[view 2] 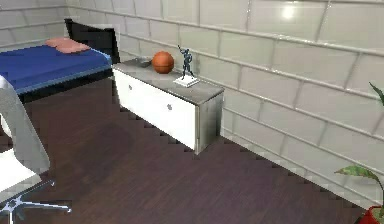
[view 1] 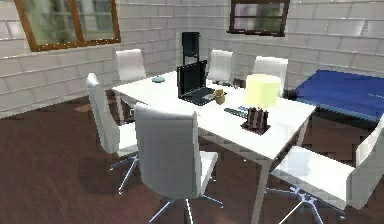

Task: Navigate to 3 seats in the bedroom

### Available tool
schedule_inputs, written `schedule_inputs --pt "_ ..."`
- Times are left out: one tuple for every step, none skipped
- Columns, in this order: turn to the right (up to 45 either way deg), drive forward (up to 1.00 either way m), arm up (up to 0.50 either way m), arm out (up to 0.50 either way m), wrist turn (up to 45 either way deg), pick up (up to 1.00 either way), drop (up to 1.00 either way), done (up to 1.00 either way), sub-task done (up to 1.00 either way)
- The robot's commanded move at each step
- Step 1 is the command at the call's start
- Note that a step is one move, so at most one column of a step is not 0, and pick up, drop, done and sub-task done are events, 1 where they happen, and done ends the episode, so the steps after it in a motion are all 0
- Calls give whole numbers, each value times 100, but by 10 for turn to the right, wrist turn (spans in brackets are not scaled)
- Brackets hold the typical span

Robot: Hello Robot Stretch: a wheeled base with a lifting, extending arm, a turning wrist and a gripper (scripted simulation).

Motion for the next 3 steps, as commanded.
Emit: schedule_inputs --pt "0 0 0 0 0 0 0 0 100" --pt "390 0 0 0 0 0 0 0 0" --pt "0 30 0 0 0 0 0 0 0"
